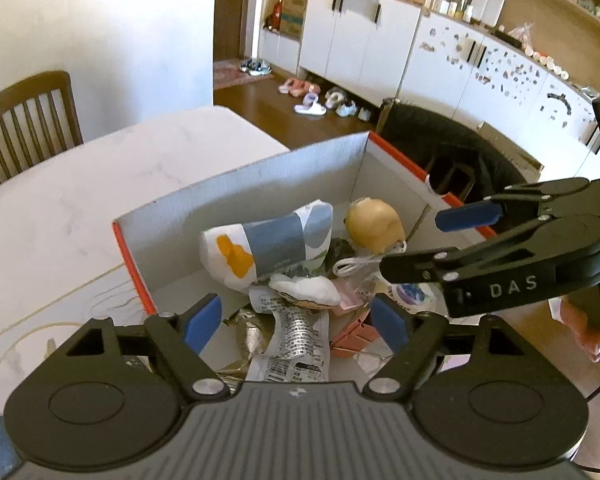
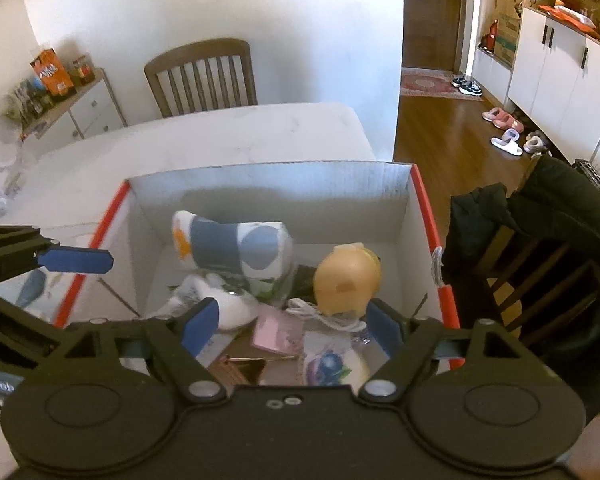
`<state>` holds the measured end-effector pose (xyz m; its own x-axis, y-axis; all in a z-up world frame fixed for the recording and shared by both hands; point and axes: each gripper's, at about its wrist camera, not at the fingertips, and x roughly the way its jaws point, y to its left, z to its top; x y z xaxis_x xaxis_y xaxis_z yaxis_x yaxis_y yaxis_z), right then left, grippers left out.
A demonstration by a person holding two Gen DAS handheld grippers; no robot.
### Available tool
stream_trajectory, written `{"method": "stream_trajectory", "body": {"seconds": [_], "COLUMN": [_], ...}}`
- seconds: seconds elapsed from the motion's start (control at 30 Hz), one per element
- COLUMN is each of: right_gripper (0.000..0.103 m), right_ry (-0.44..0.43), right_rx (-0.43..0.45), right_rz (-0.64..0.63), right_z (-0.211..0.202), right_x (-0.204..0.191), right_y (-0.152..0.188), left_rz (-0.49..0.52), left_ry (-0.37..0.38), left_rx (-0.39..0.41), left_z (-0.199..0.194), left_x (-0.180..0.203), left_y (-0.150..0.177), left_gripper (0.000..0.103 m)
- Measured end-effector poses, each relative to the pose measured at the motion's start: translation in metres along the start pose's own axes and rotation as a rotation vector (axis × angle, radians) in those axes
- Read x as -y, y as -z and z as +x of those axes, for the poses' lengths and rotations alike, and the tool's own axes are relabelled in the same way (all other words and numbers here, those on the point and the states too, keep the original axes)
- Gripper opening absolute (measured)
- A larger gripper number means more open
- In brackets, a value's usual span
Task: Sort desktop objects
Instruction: 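Withdraw both tools from the shoebox back over the table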
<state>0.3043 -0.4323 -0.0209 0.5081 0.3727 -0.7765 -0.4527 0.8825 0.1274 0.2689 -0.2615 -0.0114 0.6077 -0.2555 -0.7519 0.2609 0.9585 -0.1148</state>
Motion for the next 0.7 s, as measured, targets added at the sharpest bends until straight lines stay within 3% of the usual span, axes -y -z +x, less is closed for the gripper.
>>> {"method": "stream_trajectory", "body": {"seconds": [0.3,0.5,0.7], "right_gripper": [0.086,0.092,0.097], "right_ry": [-0.020,-0.014,-0.008], "right_rx": [0.057,0.127,0.187], "right_rz": [0.012,0.026,0.034], "right_z": [-0.024,-0.038,-0.050], "right_x": [-0.017,-0.031,-0.041], "right_y": [0.007,0.012,0.020], "left_rz": [0.003,0.003,0.000], "left_ry": [0.013,0.021,0.018], "left_rx": [0.040,0.057,0.081], "left_z": [-0.027,-0.042,-0.057], "left_x": [-0.009,-0.018,-0.028], "left_y": [0.007,0.013,0.023], "left_gripper": [0.085,0.101,0.102]}}
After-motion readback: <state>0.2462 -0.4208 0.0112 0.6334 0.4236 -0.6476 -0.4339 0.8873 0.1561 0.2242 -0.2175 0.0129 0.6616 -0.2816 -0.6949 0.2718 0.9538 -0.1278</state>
